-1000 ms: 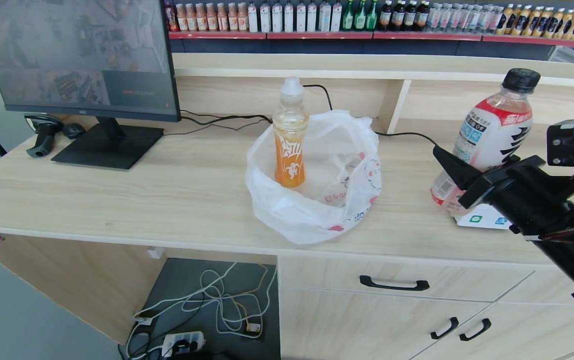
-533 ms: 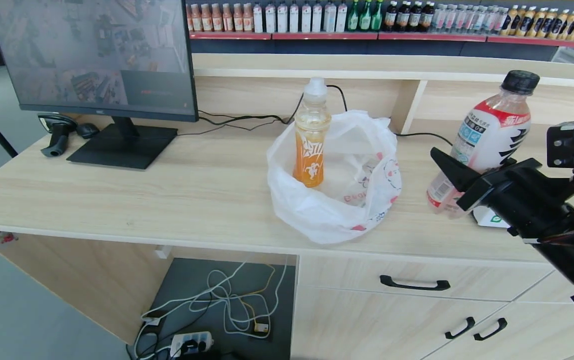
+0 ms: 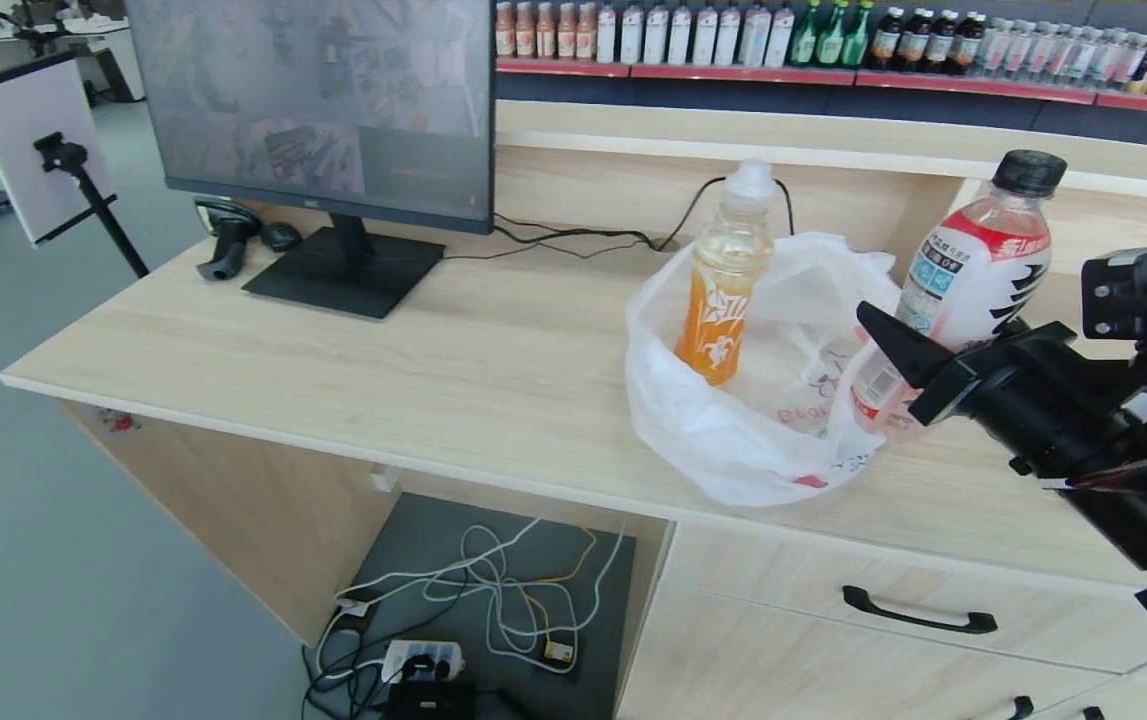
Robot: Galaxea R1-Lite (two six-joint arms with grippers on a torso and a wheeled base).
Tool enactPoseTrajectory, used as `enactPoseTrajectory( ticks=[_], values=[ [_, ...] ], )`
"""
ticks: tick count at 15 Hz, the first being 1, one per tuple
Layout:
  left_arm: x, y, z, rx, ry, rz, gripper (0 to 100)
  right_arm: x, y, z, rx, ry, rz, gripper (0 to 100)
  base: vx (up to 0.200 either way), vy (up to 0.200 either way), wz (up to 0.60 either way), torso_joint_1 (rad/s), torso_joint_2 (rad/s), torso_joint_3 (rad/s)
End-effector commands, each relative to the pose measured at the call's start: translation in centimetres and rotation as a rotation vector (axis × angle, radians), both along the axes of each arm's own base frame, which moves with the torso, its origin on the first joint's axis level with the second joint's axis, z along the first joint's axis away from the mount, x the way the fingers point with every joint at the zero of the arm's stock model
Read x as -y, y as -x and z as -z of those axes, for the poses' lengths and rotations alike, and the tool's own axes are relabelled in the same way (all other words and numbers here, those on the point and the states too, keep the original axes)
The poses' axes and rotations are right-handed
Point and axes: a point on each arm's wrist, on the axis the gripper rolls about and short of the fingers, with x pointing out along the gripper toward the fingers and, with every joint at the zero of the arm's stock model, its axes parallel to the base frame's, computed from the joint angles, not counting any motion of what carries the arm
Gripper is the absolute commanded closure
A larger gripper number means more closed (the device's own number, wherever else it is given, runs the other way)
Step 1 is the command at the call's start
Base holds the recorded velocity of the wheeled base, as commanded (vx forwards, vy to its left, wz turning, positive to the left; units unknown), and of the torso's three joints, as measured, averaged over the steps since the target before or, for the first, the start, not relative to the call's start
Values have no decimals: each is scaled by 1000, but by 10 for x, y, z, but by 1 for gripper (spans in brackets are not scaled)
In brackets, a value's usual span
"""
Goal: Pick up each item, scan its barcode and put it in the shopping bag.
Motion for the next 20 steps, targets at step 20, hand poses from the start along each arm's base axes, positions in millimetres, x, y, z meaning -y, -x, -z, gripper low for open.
enactPoseTrajectory(
  ticks=[20],
  values=[
    [0, 0, 0, 0, 0, 0, 100, -1, -57, 12, -10, -20, 34, 100, 0, 0, 0, 0, 0, 0]
  ],
)
